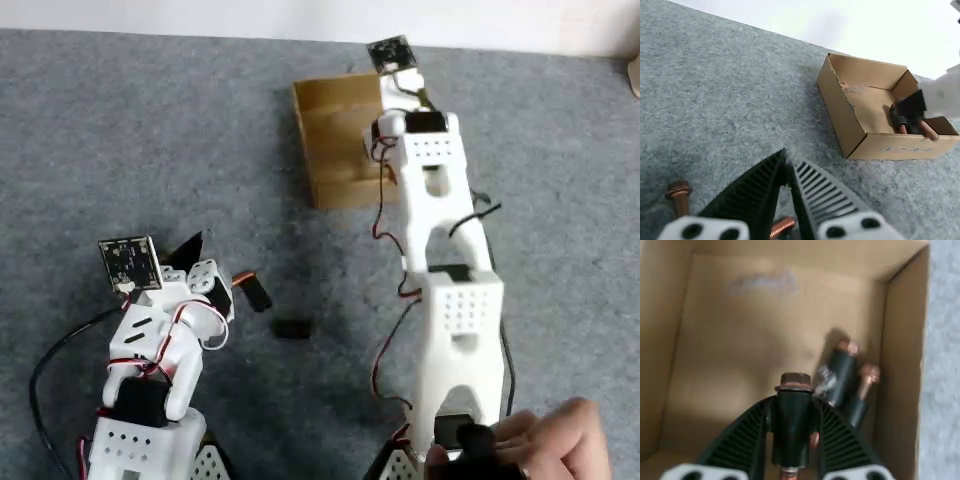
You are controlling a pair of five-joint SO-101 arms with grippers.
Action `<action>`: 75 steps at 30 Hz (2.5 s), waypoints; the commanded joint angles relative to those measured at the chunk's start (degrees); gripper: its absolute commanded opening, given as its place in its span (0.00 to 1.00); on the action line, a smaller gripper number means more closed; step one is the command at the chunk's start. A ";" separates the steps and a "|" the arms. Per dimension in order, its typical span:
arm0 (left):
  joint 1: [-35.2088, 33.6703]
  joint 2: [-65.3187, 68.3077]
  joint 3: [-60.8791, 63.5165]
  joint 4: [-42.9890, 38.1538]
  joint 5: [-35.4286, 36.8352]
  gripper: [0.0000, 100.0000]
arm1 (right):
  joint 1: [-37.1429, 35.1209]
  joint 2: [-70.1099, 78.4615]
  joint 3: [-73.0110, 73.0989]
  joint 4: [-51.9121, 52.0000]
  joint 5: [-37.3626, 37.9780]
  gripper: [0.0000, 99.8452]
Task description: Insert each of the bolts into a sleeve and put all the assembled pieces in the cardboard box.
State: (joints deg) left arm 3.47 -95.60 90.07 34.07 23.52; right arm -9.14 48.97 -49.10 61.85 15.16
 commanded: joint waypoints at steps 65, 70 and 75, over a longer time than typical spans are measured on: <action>-19.65 0.40 -27.38 29.63 -7.30 0.01 | -1.19 -57.63 -3.56 39.34 -3.34 0.32; -28.26 0.40 -26.07 38.42 -11.78 0.01 | -9.80 -79.43 27.56 38.90 0.09 0.32; -31.34 0.40 -17.10 35.69 -16.79 0.01 | -22.46 -92.88 58.42 35.12 5.89 0.32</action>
State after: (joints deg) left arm -26.59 -95.87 69.85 71.69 9.10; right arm -25.58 -36.57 -9.45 99.91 18.24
